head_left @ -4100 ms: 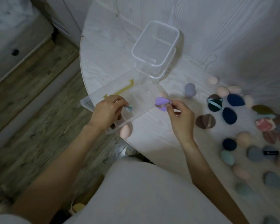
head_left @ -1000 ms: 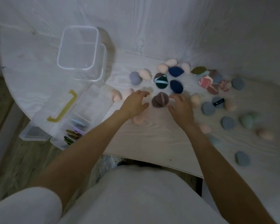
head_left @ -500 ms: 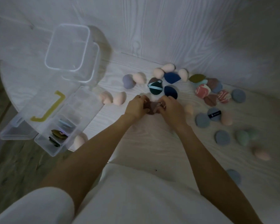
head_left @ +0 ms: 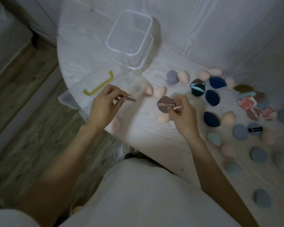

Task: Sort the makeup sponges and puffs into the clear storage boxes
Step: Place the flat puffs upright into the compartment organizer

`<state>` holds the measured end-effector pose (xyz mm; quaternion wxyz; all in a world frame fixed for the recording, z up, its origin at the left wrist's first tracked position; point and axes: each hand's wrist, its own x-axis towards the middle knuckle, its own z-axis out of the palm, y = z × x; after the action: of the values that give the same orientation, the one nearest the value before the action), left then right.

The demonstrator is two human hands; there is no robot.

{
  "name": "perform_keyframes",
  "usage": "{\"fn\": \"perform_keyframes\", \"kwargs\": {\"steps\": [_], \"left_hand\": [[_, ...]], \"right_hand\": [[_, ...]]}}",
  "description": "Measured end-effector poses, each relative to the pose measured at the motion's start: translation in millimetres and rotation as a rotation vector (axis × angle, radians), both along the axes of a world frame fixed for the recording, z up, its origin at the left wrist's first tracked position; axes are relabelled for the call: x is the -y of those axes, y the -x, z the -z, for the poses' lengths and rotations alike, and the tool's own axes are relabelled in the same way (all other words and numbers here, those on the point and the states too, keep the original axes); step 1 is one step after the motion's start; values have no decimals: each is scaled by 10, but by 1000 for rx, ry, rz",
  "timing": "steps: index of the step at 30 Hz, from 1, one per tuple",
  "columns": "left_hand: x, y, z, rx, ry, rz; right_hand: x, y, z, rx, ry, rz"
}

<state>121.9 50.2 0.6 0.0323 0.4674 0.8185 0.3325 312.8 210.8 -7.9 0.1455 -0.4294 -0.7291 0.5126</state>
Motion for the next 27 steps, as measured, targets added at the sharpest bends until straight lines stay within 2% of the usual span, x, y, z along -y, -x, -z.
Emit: {"fn": "perform_keyframes", "kwargs": {"steps": [5,12,15,19,22,27], "left_hand": [[194,395,124,-2,62,10],[-106,672,263,-54,433,309],[-59,711,384,-147,471,376],[100,757,484,-277,413,416],[174,800,531,-240,364,445],[235,790,573,-170,281,420]], "right_hand": [[379,359,-25,-49,50,-50],[513,594,-75,-49,54,55],[525,741,-66,-90,112,86],[558,1018,-49,-165,136,148],[623,1222,27,-82,-25,65],[762,1421,280,193,-590,-185]]}}
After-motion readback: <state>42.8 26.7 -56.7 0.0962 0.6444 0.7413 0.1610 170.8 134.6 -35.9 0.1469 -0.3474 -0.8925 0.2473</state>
